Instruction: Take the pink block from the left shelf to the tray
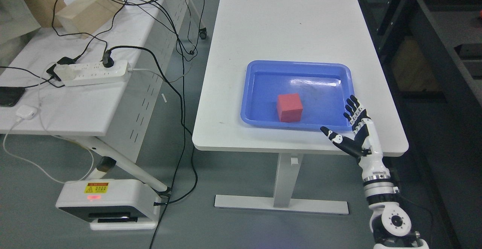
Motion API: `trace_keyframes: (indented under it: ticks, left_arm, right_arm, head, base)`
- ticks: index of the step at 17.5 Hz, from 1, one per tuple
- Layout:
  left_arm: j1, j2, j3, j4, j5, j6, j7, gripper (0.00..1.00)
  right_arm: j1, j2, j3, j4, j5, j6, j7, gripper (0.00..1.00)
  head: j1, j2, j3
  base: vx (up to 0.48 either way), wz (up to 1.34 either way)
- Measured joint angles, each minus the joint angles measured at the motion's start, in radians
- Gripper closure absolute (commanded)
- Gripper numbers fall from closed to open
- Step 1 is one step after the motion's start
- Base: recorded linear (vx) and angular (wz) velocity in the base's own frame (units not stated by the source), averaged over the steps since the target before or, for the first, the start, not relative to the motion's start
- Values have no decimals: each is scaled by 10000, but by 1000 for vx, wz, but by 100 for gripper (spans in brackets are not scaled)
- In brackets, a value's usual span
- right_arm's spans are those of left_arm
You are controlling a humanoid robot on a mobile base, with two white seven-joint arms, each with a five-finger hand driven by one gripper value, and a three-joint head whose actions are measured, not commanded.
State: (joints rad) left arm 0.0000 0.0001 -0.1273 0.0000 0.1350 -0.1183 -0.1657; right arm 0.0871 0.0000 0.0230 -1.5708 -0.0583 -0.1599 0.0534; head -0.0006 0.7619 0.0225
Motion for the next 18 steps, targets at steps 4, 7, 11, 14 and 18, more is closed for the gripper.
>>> trace_keyframes:
  ticks: [4, 7, 11, 14, 18]
  left_arm:
    - [1, 0, 0, 0, 0, 0, 0, 0]
    - [0, 0, 0, 0, 0, 0, 0, 0]
    - [0, 0, 0, 0, 0, 0, 0, 0]
    - [0, 0, 0, 0, 0, 0, 0, 0]
    - [0, 0, 0, 0, 0, 0, 0, 0]
  right_arm:
    - [0, 0, -292, -39, -194, 212, 208, 1]
    - [-1, 0, -500, -76, -430, 223, 239, 1]
    - [-2, 0, -701, -111, -606, 230, 263, 1]
    - [-2, 0, -813, -134, -677, 231, 307, 1]
    - [-2, 0, -911, -151, -719, 231, 343, 1]
  head:
    - [0, 0, 0]
    - [0, 0, 0]
    - [0, 0, 0]
    - [0, 0, 0]
    - [0, 0, 0]
  base:
    - [-172, 15]
    - [-145, -109]
    - [-107, -206]
    - [-68, -23]
    - [-14, 98]
